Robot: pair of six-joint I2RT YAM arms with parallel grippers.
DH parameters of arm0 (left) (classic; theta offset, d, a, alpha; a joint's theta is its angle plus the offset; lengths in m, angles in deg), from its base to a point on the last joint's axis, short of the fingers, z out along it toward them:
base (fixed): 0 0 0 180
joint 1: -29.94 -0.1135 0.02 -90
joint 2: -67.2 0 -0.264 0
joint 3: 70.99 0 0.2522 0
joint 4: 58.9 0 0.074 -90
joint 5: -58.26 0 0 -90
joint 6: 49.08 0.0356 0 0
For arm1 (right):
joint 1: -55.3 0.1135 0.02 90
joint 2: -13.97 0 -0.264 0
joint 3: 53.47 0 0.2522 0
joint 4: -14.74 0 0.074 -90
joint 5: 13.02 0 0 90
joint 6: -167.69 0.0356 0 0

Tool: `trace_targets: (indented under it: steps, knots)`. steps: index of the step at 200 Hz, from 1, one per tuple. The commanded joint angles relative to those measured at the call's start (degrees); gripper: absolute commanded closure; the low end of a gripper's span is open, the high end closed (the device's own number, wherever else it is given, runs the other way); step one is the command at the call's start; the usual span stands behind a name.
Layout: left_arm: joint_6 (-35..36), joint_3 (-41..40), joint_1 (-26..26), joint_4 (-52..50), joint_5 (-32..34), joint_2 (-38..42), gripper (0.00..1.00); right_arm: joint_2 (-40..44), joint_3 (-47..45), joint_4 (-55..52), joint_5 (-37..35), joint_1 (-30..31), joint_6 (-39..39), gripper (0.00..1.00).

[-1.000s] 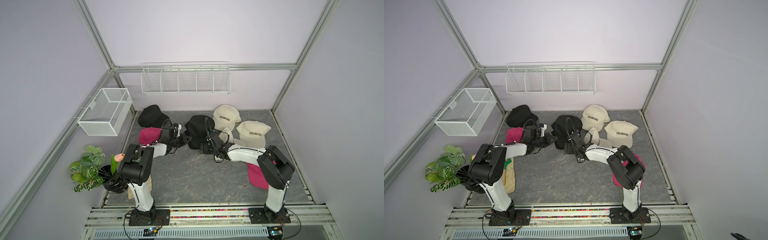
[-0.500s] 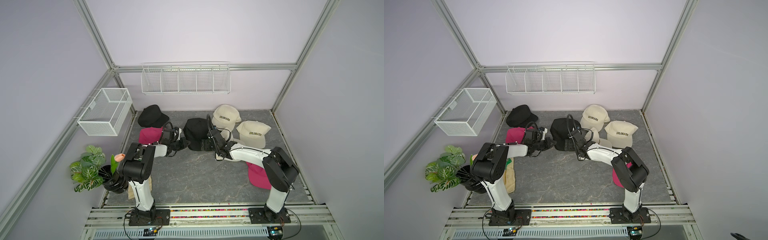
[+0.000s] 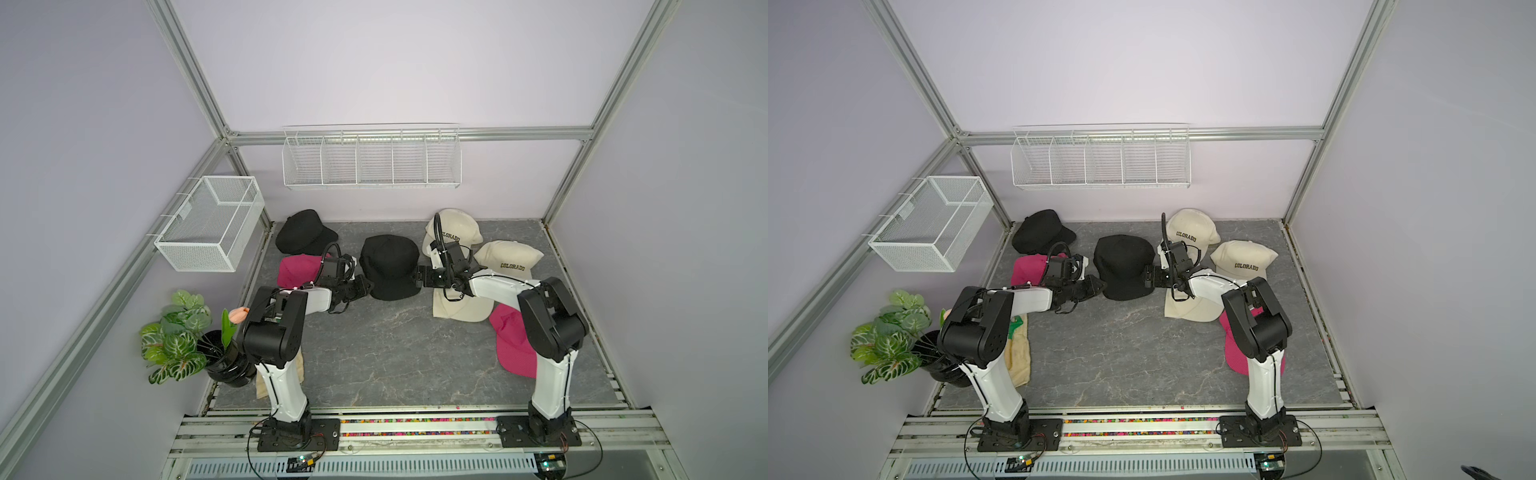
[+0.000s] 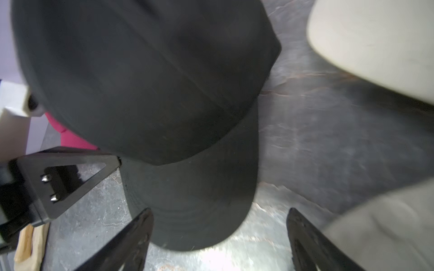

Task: Stack the baseball caps by color
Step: Adjust the baseball cap.

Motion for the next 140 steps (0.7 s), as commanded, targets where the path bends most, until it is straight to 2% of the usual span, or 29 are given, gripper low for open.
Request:
trace_targets:
  steps: [1, 36, 75, 106, 140]
  knots:
    - [1.6, -1.1, -0.8, -6.9, 4.7, 0.3, 0.43, -2.8, 3.6, -3.5, 3.3, -0.1, -5.2, 0.11]
    - [3.2, -1.5, -0.8, -6.3, 5.0, 3.4, 0.21, -6.8, 6.7, -2.9, 3.2, -0.5, -9.5, 0.11]
    - [2.7, 2.2, -0.9, -5.2, 0.8, -0.9, 0.05, -11.3, 11.3, -2.1, 3.7, -1.0, -13.5, 0.11]
    - [2.3, 5.9, -0.9, -5.1, -0.2, -4.3, 0.06, -14.7, 13.8, 1.7, 9.6, -1.0, -12.4, 0.11]
    - [4.0, 8.9, -0.9, -8.3, 0.7, -6.8, 0.18, -14.6, 14.3, 4.6, 13.2, 0.0, -10.5, 0.11]
